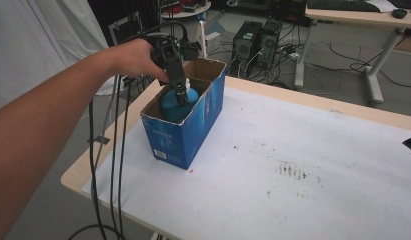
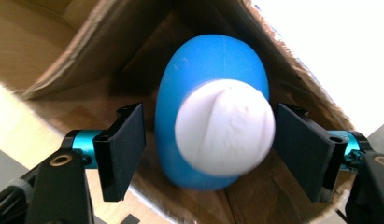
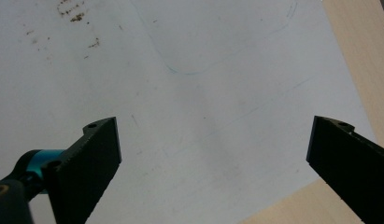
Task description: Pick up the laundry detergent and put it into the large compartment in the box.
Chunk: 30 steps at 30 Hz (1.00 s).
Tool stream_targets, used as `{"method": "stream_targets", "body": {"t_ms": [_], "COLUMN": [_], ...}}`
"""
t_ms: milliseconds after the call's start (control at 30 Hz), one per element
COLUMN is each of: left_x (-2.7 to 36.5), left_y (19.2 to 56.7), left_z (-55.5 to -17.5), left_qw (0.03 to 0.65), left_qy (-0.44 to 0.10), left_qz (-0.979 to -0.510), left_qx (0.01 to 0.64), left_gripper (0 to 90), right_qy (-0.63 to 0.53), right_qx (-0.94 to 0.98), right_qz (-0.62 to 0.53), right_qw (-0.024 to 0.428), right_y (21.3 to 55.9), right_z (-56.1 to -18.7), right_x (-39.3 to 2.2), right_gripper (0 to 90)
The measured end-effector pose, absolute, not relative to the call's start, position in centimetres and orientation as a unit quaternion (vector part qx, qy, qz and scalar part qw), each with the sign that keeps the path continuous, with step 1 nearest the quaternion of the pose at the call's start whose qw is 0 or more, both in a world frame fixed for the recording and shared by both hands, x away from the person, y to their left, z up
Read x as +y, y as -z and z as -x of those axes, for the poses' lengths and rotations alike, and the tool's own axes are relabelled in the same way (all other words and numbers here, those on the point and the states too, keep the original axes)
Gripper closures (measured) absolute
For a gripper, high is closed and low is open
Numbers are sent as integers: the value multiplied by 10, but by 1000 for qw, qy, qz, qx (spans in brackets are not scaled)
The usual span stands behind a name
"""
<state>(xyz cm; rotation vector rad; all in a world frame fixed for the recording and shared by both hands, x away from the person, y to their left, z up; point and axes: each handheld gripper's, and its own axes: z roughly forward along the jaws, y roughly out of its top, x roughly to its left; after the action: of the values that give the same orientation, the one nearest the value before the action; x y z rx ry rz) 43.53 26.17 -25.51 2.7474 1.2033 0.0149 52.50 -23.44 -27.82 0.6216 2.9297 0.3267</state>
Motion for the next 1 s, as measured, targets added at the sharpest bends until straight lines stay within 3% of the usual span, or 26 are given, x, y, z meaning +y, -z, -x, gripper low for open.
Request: {"method": "stream_targets", "body": {"t_ms": [67,133,400,633,933,1000], "left_x": [263,263,257,246,222,212], "left_y": [242,232,191,172,162,163], "left_z": [-433,-431,-414,-403,-398,-397], "left_qw": [81,84,94,113,130,127], "left_qy": [-9,-19,-47,-77,-64,-64], "left_qz": [-909,-907,-903,-894,-881,-885], "left_qx": [408,412,416,427,450,443], "left_gripper": [263,190,190,190,189,139], "right_qy": [-110,-110,-115,-119,-127,-129], "right_qx": [970,970,970,969,967,967], "right_qz": [-207,-207,-204,-204,-205,-204], "right_qw": [65,67,71,74,81,83], "right_y": [277,276,270,265,260,259], "right_z": [-524,-523,-516,-511,-503,-501], "right_x": [-234,-235,-236,-238,-242,-243], "right_gripper": [22,22,22,21,21,21]}}
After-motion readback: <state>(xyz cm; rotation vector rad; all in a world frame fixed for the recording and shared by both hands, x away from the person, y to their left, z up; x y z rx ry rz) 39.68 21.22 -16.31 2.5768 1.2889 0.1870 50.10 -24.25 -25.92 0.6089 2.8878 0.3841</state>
